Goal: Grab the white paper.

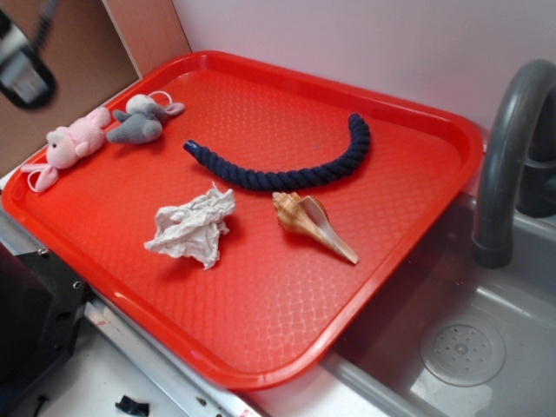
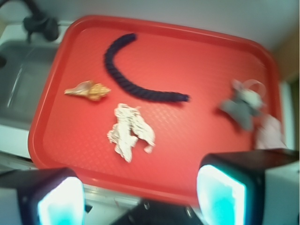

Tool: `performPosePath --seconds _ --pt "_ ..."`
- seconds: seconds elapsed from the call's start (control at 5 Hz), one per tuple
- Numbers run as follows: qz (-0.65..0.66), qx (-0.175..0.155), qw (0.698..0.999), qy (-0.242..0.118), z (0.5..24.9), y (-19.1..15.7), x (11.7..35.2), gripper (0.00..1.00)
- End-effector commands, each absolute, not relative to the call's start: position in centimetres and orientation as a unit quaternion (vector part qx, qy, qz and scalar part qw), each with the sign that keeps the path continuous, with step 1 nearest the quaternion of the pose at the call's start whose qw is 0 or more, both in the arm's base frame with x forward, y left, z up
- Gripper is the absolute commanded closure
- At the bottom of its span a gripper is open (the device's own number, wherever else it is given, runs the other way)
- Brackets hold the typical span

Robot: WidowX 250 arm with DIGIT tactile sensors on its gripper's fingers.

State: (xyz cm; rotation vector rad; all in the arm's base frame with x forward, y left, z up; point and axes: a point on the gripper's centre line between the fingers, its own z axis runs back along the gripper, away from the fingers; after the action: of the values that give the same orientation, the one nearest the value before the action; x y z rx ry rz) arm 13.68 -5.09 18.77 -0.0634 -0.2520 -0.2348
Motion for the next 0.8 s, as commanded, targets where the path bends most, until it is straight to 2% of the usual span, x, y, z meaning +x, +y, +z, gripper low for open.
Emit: performPosePath --seconds 0.0,0.2,0.4,0.6 --pt "-0.172 -0.049 0.978 -0.108 12.2 -7.4 16.6 0.00" --pt "-0.185 -0.033 0.980 -0.069 8.1 -8.0 17.2 0.00" --pt "-0.181 -0.011 0.983 -0.036 5.7 -7.2 17.5 0.00" --pt "-0.177 -0.001 0.984 -0.017 4.4 -6.7 17.8 0.00"
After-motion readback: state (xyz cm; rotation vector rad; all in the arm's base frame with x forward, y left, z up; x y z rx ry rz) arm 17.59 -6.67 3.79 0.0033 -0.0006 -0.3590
